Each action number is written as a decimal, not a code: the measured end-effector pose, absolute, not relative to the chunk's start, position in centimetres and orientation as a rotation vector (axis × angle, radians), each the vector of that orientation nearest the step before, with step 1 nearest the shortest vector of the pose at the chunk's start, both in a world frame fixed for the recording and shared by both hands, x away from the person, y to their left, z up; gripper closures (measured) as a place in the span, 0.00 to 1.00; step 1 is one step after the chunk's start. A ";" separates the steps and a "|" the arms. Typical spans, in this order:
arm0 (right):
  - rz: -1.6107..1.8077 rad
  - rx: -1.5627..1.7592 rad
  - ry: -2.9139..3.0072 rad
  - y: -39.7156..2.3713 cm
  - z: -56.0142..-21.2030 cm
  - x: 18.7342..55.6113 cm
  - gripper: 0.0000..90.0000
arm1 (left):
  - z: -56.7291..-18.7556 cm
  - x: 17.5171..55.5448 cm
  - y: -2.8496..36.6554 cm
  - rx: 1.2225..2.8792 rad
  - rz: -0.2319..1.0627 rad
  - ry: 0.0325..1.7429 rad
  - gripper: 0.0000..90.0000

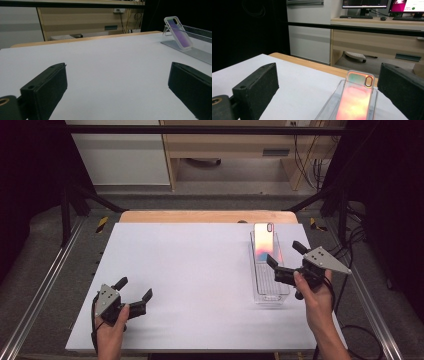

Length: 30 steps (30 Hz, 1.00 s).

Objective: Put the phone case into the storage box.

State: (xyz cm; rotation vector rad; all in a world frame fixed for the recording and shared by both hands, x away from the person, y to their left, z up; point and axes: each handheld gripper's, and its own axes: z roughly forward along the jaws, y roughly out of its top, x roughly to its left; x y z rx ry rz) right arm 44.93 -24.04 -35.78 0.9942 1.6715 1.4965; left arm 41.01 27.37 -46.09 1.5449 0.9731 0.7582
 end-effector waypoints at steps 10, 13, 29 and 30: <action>1.506 1.010 1.662 -25.8 -36.8 43.6 0.04 | -46.0 40.9 28.2 1.543 0.762 0.983 0.02; 1.508 1.007 1.661 -26.3 -37.0 43.1 0.04 | -46.0 40.9 28.4 1.543 0.764 0.986 0.02; 1.525 1.037 1.648 -28.4 -39.3 40.8 0.04 | -45.9 40.6 28.9 1.567 0.778 0.963 0.02; 1.526 1.039 1.645 -28.5 -39.5 40.7 0.04 | -46.0 40.6 28.8 1.565 0.776 0.962 0.02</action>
